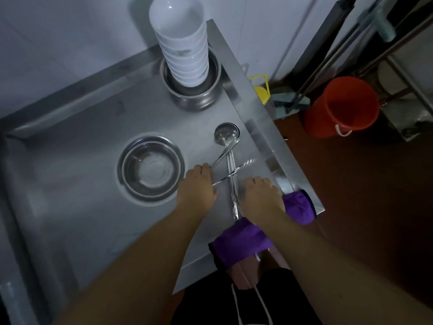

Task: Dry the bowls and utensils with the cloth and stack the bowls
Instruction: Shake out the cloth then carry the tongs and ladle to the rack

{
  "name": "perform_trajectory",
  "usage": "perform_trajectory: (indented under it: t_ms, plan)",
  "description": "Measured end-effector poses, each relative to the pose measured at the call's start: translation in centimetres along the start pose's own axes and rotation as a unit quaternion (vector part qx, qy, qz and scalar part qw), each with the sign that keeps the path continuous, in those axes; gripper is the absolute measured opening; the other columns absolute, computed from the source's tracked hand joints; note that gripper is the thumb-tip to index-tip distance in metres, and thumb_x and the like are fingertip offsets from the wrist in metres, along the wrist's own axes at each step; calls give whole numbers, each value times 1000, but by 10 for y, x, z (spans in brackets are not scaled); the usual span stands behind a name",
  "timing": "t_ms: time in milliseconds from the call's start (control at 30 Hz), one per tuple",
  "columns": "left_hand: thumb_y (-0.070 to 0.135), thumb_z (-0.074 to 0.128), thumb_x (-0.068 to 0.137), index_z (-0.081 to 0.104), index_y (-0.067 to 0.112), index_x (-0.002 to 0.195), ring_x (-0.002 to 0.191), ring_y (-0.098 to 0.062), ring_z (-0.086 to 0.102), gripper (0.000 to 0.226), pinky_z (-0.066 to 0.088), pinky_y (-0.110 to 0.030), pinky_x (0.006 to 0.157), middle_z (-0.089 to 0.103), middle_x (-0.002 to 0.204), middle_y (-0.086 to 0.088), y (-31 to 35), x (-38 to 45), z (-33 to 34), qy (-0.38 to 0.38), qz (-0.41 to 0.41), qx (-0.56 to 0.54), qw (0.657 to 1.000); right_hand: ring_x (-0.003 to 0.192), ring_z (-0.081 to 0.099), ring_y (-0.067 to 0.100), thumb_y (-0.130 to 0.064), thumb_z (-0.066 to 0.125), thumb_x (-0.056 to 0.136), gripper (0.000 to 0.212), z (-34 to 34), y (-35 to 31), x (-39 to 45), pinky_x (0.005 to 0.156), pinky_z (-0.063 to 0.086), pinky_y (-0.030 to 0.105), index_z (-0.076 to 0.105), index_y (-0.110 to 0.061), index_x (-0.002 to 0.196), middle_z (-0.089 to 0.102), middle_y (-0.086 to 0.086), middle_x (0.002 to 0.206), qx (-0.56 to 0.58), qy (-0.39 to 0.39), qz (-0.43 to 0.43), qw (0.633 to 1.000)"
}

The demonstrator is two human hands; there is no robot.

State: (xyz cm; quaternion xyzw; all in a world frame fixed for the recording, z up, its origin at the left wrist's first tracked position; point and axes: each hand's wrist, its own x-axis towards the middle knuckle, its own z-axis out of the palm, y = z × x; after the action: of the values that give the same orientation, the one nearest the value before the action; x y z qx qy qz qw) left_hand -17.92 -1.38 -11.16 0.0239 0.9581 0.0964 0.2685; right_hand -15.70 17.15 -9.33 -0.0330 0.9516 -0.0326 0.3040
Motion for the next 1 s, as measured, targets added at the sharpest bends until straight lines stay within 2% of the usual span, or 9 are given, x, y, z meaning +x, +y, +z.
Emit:
perform_trajectory:
  t_ms: [300, 467, 633, 733, 900, 1000]
  plan:
    - [31, 68, 96, 51, 12, 132, 120, -33, 56, 44, 52, -46, 94, 55, 129, -10, 6, 13, 4, 2, -15, -21, 1000, 119, 55, 26, -37, 43, 107, 42, 9, 5, -1, 98, 46, 43, 53, -14, 140, 61, 9, 133, 47, 2, 44, 998]
    - [30, 70, 96, 55, 9, 131, 120, -35, 56, 44, 50, -46, 98, 57, 128, -13, -10, 2, 2, 34, -26, -88, 995, 117, 55, 29, -34, 44, 106, 39, 10, -3, 4, 98, 47, 44, 56, -15, 139, 61, 10, 131, 132, -13, 73, 988]
    - [27, 75, 91, 56, 4, 133, 121, -41, 55, 52, 47, -49, 103, 57, 129, -19, -31, -16, -4, 63, -99, -183, 976, 113, 57, 32, -36, 49, 104, 34, 6, -28, 29, 92, 48, 42, 57, -12, 127, 61, 11, 126, 225, -3, 116, 967]
    - [28, 74, 90, 57, 5, 130, 117, -38, 56, 49, 50, -52, 99, 57, 126, -16, -43, -30, -3, 66, -138, -225, 962, 115, 58, 36, -38, 53, 101, 43, 7, -44, 44, 92, 50, 45, 50, -7, 131, 58, 16, 129, 229, -4, 153, 961]
    - [24, 75, 89, 59, 8, 124, 113, -32, 56, 42, 50, -48, 98, 59, 120, -12, -57, -53, 5, 84, -162, -265, 947, 128, 55, 39, -30, 54, 101, 52, 15, -58, 60, 98, 48, 51, 39, -5, 144, 53, 17, 142, 212, -5, 208, 955]
    - [24, 74, 89, 60, 11, 128, 115, -32, 57, 44, 52, -49, 97, 60, 123, -11, -62, -61, 7, 92, -176, -282, 939, 128, 55, 40, -20, 53, 101, 47, 18, -56, 66, 102, 48, 50, 41, -2, 142, 53, 21, 142, 222, -1, 210, 952]
